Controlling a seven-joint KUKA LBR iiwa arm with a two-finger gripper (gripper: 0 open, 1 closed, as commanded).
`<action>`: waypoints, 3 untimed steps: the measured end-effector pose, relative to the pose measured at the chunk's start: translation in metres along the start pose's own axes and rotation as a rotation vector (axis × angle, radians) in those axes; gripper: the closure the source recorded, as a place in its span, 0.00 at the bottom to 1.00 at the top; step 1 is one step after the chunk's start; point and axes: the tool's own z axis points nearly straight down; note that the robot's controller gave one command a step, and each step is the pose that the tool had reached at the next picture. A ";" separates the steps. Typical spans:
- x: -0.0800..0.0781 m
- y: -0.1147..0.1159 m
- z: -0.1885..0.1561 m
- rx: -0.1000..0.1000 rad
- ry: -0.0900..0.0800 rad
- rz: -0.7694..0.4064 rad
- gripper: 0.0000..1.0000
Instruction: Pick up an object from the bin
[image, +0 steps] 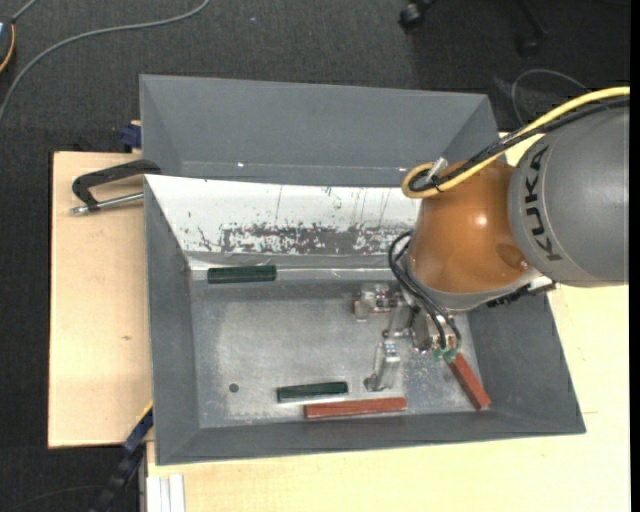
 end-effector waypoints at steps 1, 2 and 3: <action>0.014 0.003 0.000 0.001 0.002 -0.042 0.00; 0.004 0.005 0.006 0.001 -0.005 -0.313 0.00; 0.008 -0.048 0.017 0.002 0.001 -0.577 0.00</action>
Offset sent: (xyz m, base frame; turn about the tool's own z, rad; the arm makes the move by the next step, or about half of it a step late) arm -0.0141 0.0022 -0.0003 -0.0426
